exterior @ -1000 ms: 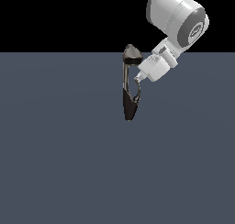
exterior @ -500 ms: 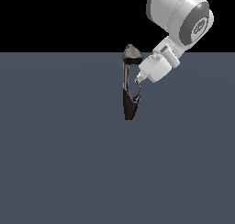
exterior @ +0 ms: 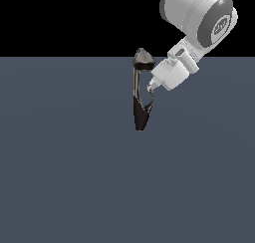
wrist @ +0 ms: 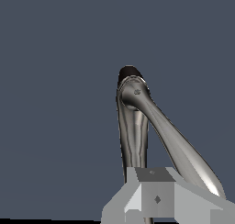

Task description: Turn on the faucet by rotating a designated handle.

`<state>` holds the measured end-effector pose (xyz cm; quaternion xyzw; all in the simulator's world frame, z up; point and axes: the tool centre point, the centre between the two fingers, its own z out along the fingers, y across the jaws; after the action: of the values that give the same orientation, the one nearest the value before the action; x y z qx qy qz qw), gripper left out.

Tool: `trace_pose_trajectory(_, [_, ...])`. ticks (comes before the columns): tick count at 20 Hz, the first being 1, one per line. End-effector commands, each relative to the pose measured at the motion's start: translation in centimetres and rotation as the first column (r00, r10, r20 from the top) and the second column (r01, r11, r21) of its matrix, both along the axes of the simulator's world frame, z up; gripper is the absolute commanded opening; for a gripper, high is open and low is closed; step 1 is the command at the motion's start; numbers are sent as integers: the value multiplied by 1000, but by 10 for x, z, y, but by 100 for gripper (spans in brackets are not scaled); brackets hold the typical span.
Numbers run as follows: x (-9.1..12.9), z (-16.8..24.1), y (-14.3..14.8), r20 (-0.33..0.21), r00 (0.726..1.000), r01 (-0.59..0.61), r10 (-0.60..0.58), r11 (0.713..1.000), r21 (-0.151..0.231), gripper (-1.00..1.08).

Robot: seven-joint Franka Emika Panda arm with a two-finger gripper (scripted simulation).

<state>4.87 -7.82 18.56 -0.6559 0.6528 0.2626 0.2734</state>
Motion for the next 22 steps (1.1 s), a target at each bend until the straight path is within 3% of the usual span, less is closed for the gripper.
trace_pose_trajectory(1, [-11,-4,-3,-9,1000,-1,1,1000,3,-100])
trace_pose_trajectory(11, [-48,-13,-10,-12,1000,-8,8,1000,8,-100])
trace_pose_trajectory(13, [-37,-4,-5,8,1000,-15,15,1000,5,-100])
trace_pose_trajectory(22, [-62,-45,-43,-11,1000,-9,9,1000,8,-100])
